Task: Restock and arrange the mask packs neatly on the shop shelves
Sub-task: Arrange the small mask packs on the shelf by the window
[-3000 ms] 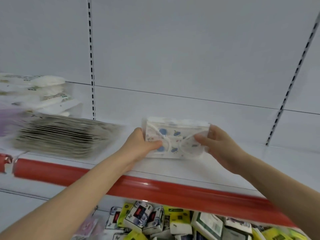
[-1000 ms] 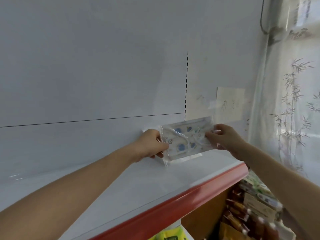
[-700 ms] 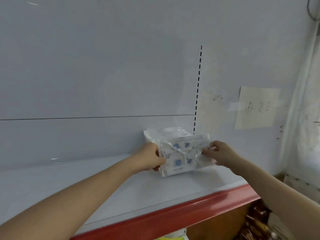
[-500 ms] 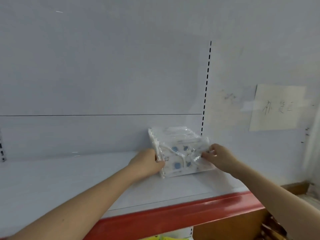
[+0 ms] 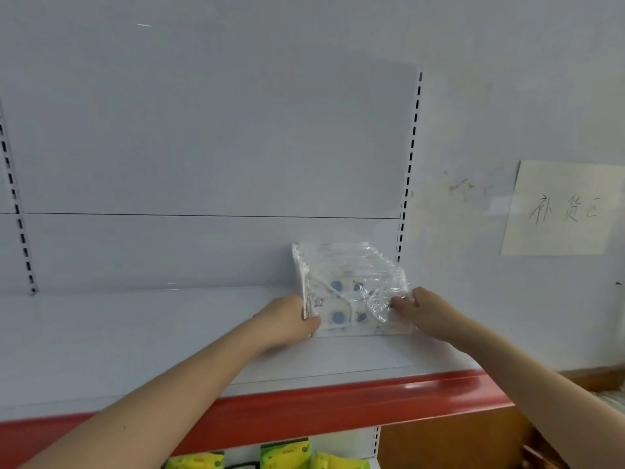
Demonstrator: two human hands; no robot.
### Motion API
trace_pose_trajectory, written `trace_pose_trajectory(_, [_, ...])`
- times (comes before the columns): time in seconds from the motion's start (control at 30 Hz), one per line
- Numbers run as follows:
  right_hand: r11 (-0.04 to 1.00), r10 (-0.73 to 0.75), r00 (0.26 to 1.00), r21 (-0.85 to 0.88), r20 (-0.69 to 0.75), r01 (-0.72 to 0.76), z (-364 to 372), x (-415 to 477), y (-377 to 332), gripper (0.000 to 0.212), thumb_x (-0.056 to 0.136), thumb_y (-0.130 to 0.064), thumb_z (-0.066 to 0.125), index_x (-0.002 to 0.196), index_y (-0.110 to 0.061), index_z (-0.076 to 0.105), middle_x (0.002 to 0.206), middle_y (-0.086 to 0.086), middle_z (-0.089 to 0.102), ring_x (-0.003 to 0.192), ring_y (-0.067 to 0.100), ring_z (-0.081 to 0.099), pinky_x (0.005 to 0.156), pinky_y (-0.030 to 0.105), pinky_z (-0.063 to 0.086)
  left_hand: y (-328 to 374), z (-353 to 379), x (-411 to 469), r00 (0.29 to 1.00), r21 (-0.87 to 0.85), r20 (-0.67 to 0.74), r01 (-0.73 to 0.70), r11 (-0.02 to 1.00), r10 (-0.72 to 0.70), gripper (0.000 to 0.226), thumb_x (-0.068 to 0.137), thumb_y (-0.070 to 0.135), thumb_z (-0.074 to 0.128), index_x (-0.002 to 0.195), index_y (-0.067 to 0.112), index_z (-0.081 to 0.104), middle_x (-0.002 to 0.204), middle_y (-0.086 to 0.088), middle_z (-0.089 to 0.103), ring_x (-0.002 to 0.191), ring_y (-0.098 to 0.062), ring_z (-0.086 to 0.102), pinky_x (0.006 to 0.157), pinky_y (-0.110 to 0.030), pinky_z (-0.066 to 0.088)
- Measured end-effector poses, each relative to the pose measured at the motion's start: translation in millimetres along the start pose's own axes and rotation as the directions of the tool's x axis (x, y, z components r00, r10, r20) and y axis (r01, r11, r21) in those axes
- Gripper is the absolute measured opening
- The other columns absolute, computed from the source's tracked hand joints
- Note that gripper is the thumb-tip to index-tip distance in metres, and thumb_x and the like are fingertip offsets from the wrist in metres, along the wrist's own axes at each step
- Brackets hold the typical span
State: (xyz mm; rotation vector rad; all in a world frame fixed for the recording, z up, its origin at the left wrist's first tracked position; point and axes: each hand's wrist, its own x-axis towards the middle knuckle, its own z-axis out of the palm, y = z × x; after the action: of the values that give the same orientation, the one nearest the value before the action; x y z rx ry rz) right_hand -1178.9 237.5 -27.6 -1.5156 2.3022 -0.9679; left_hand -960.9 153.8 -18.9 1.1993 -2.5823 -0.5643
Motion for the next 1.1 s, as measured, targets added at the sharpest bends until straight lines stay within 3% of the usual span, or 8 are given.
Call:
trace_pose_trajectory(0.13, [1.000,0.026,1.000,0.011,-0.007,-0.026,-1,-1,7,0.039,0.094,-0.040,0.047,0.066,-0.017,0.034,0.063,-0.003,0.035,0.055,0.012,0.032,0.051,0.025,0.023,0,-2,-8,0.999,0.023,0.008,0.031,0.999,-0.032,0.034,0.095,0.034,0.047,0.065,0.018,0.042,0.070,0.005,0.045,0.060,-0.005,0.041,0.045,-0.009,0.032])
trace_pose_trajectory(0.23, [0.999,0.045,0.999,-0.025,-0.026,-0.045,-1,0,11,0.033,0.095,-0.043,0.044,0.085,-0.011,0.042,0.073,-0.003,0.039,0.062,0.010,0.036,0.054,0.025,0.027,2,-3,-13,0.999,0.040,-0.004,0.034,0.999,-0.034,0.038,0.096,0.035,0.046,0.063,0.019,0.034,0.067,0.006,0.036,0.057,-0.004,0.033,0.044,-0.010,0.031])
trace_pose_trajectory(0.37, [0.998,0.032,0.994,-0.042,-0.108,-0.037,-6,0,7,0.033,0.095,-0.040,0.045,0.106,-0.008,0.044,0.085,0.001,0.051,0.073,0.014,0.044,0.062,0.027,0.032,0,-4,-18,0.998,0.082,-0.044,0.057,0.995,-0.053,0.042,0.095,0.039,0.047,0.063,0.016,0.031,0.066,0.004,0.034,0.055,-0.007,0.033,0.047,-0.018,0.023])
trace_pose_trajectory(0.47, [0.995,-0.040,0.965,-0.094,-0.258,0.016,-14,-3,-8,0.049,0.096,-0.033,0.047,0.134,-0.002,0.041,0.132,0.013,0.051,0.119,0.027,0.047,0.093,0.030,0.035,-5,-7,-24,0.992,0.087,-0.122,0.045,0.995,-0.034,0.043,0.092,0.044,0.049,0.065,0.016,0.030,0.071,0.002,0.039,0.068,-0.016,0.043,0.056,-0.024,0.032])
trace_pose_trajectory(0.6, [0.975,-0.213,0.912,-0.134,-0.350,0.177,-8,-9,-45,0.038,0.095,-0.028,0.049,0.126,-0.007,0.052,0.133,0.011,0.051,0.125,0.026,0.043,0.098,0.031,0.032,-15,-14,-50,0.962,0.126,-0.271,0.004,0.992,0.031,0.039,0.093,0.045,0.047,0.097,0.007,0.055,0.106,-0.009,0.057,0.103,-0.025,0.054,0.088,-0.035,0.043])
trace_pose_trajectory(0.7, [0.941,-0.329,0.907,-0.170,-0.262,0.292,15,-16,-82,0.035,0.095,-0.030,0.049,0.122,-0.010,0.056,0.131,0.007,0.053,0.123,0.023,0.044,0.096,0.029,0.032,-28,-22,-81,0.930,0.173,-0.359,-0.020,0.985,0.082,0.049,0.094,0.045,0.044,0.125,0.008,0.053,0.128,-0.008,0.055,0.117,-0.023,0.050,0.097,-0.032,0.038])
trace_pose_trajectory(0.9, [0.843,-0.525,0.850,-0.163,-0.047,0.512,87,-33,-177,0.031,0.094,-0.032,0.051,0.116,-0.013,0.060,0.125,0.004,0.057,0.117,0.020,0.049,0.090,0.024,0.033,-87,-53,-151,0.884,0.124,-0.467,0.032,0.992,0.030,0.048,0.094,0.047,0.043,0.132,0.018,0.051,0.132,0.000,0.054,0.122,-0.015,0.047,0.099,-0.025,0.036])
trace_pose_trajectory(1.1, [0.739,-0.657,0.744,-0.090,0.124,0.667,183,-66,-303,0.031,0.094,-0.036,0.049,0.117,-0.016,0.058,0.126,0.002,0.055,0.109,0.019,0.051,0.082,0.023,0.033,-190,-105,-248,0.814,0.103,-0.565,0.227,0.968,-0.131,0.048,0.094,0.047,0.043,0.134,0.020,0.049,0.135,0.002,0.051,0.123,-0.013,0.047,0.101,-0.027,0.037])
